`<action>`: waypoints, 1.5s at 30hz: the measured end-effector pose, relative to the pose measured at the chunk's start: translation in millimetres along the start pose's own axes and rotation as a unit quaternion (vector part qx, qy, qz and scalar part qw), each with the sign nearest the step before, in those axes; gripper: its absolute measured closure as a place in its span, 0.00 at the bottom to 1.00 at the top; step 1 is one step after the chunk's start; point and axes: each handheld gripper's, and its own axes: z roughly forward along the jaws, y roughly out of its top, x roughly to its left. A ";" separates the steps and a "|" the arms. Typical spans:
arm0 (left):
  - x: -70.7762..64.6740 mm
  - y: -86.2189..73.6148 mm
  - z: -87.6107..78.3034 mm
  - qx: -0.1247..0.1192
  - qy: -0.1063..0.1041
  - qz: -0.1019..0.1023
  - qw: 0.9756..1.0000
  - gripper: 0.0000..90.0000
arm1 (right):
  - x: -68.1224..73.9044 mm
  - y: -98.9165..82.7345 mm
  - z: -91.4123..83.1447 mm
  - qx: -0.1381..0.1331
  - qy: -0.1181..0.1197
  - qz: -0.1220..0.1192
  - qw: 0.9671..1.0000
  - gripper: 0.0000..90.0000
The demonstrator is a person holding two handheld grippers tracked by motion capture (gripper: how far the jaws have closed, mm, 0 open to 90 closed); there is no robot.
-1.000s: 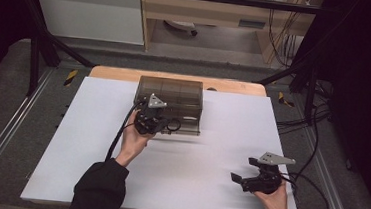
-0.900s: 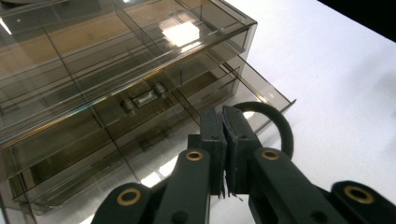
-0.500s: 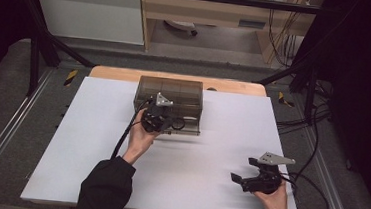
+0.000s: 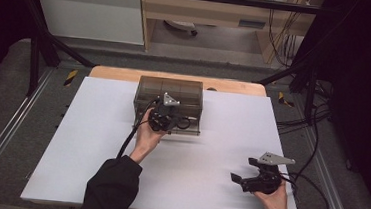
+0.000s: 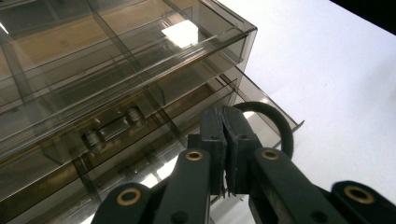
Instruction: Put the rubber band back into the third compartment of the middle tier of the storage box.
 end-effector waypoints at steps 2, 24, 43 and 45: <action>0.0 0.4 2.8 0.001 0.000 -0.002 1.000 0.97 | 0.1 0.1 0.1 -0.001 0.001 0.001 1.000 0.01; 0.2 -4.7 28.4 0.015 0.007 0.000 1.000 0.97 | -0.1 -0.1 0.5 0.001 -0.001 -0.002 1.000 0.01; -1.4 -9.3 39.5 0.035 0.005 0.005 0.999 0.97 | 0.0 0.0 0.1 0.001 -0.001 0.000 1.000 0.01; -1.4 -9.7 40.4 0.037 0.004 0.004 0.999 0.97 | 0.0 0.0 0.1 0.001 -0.001 0.000 1.000 0.01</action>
